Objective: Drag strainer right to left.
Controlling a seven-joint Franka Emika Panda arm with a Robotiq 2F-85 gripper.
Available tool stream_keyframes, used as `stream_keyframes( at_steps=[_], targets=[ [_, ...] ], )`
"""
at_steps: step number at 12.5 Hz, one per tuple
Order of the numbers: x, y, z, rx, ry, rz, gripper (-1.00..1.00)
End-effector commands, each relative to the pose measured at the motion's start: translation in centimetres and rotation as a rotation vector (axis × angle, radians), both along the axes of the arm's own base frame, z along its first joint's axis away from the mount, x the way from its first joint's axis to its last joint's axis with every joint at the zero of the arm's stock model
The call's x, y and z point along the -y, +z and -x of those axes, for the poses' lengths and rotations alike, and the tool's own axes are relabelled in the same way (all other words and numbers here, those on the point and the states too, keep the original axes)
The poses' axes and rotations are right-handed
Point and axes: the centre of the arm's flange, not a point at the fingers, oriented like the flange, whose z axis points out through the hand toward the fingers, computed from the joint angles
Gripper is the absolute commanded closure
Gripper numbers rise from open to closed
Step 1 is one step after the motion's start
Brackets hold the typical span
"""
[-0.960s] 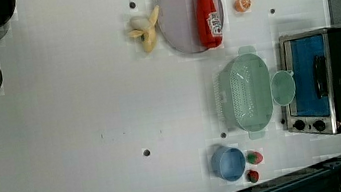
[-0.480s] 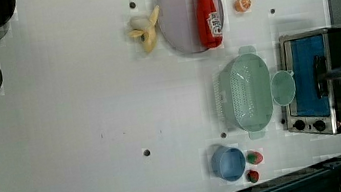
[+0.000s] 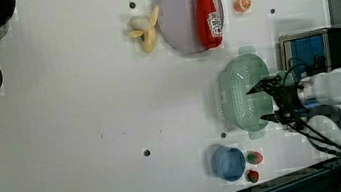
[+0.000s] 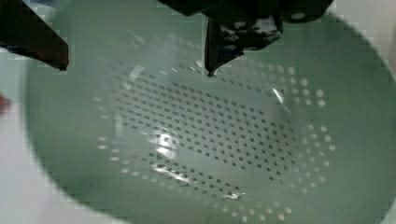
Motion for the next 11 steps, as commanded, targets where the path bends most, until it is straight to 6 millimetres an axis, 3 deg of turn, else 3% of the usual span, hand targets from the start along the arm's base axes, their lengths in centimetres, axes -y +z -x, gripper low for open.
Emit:
stream_keyframes(
  at_steps=[1, 3, 6, 8, 11],
  targets=[
    [-0.9, 0.6, -2.6, 0.126, -0.174, 0.021, -1.00],
    [-1.7, -2.8, -2.6, 0.128, -0.251, 0.023, -1.00],
    [-2.9, -6.1, -2.4, 0.137, -0.246, 0.015, -1.00],
    [-3.1, -7.2, -2.2, 0.130, -0.240, 0.014, -1.00],
    [-4.7, -7.3, -2.2, 0.127, -0.265, 0.002, -1.00]
  ],
)
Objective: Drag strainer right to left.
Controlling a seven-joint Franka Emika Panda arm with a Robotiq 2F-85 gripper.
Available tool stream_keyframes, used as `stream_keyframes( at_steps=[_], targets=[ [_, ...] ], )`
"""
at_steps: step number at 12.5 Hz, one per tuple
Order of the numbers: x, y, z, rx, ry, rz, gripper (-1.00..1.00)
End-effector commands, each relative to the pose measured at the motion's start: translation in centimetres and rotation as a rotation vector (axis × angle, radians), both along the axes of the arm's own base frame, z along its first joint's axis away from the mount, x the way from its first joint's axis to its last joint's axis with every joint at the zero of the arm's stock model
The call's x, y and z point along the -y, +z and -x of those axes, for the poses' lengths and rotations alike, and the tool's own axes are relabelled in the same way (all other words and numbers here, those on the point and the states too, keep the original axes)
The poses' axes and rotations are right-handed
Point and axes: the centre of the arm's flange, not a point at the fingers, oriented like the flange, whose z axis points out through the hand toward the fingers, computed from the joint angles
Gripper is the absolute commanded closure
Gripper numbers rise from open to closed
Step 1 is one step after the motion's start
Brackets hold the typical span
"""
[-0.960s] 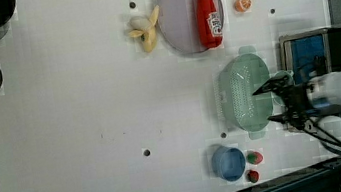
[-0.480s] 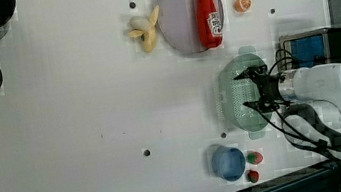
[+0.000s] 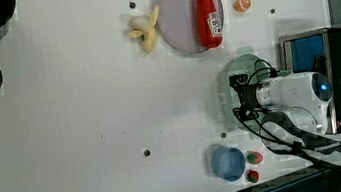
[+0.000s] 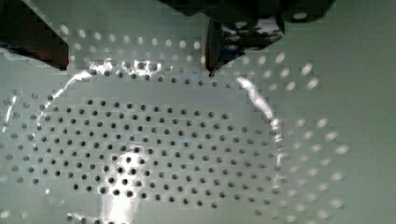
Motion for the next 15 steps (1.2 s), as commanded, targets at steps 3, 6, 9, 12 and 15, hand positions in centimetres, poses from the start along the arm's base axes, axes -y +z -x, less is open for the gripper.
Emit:
stream_keyframes(
  at_steps=[3, 6, 9, 12, 15],
  targets=[
    [-3.1, 2.3, -1.7, 0.060, -0.136, -0.020, -1.00],
    [-5.8, 2.5, -1.5, 0.062, -0.106, -0.035, -1.00],
    [-8.5, 2.4, -1.0, 0.053, -0.130, -0.051, -1.00],
    [-12.1, 2.3, -0.6, 0.049, -0.134, -0.068, -1.00],
    [-15.5, 2.3, -0.2, 0.046, -0.165, -0.079, -1.00]
  ],
)
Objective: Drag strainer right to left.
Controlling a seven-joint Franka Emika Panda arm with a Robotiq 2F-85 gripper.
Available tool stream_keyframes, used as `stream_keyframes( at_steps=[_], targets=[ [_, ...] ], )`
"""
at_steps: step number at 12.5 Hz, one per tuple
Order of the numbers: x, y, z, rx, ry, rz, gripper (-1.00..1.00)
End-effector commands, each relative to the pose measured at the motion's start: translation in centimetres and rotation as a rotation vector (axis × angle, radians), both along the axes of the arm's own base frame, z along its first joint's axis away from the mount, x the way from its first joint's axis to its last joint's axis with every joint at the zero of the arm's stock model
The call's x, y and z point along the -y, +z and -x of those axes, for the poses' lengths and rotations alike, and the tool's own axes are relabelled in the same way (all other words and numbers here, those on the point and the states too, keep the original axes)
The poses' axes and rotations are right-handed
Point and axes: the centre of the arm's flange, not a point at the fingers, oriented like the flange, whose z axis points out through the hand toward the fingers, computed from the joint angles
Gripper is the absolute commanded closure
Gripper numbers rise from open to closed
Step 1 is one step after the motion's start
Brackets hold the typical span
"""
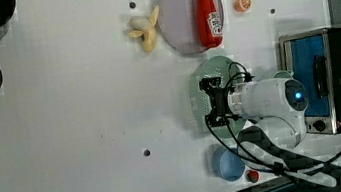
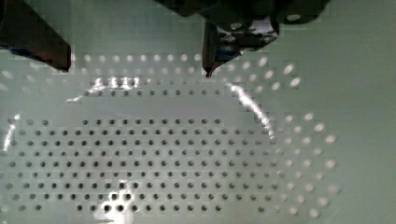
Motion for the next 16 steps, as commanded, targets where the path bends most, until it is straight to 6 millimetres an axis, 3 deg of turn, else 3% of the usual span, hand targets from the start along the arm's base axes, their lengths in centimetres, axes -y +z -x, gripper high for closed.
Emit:
stream_keyframes(
  at_steps=[1, 6, 16],
  targets=[
    [-4.8, 1.3, -0.4, 0.017, -0.079, -0.026, -1.00],
    [-9.5, 0.9, -0.6, 0.002, -0.039, -0.038, -1.00],
    [-18.6, 0.6, -1.8, -0.024, -0.129, -0.047, -1.00]
  ],
)
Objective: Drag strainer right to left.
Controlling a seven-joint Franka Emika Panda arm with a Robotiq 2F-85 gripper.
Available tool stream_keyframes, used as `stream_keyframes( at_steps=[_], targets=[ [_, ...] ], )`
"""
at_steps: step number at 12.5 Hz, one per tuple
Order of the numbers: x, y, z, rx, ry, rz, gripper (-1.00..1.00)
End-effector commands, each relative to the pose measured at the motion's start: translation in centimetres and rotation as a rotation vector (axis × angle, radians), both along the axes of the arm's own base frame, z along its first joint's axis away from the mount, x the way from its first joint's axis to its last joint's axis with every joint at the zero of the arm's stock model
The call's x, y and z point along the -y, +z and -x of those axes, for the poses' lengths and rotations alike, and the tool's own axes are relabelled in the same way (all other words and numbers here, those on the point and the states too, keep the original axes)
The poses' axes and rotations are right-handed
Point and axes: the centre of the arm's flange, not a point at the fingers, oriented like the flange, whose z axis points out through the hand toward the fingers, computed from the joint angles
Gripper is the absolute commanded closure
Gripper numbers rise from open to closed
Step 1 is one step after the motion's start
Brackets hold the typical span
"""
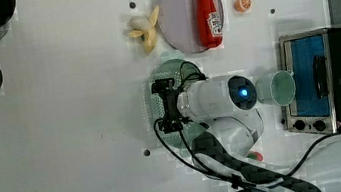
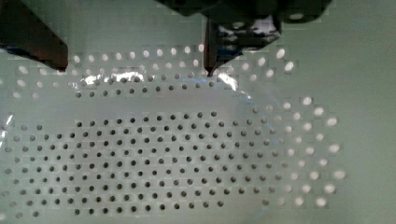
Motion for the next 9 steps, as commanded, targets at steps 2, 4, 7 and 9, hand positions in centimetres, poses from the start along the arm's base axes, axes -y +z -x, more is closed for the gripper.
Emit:
stream_keyframes(
  at_steps=[2, 4, 7, 9],
  targets=[
    [-5.4, 0.9, -0.1, 0.014, -0.085, -0.020, -1.00],
    [-7.3, 0.9, -0.1, 0.019, -0.081, -0.030, -1.00],
    [-9.7, 0.7, -0.1, 0.024, -0.084, -0.042, -1.00],
    [-10.9, 0.5, -0.1, 0.026, -0.095, -0.049, -1.00]
  ],
)
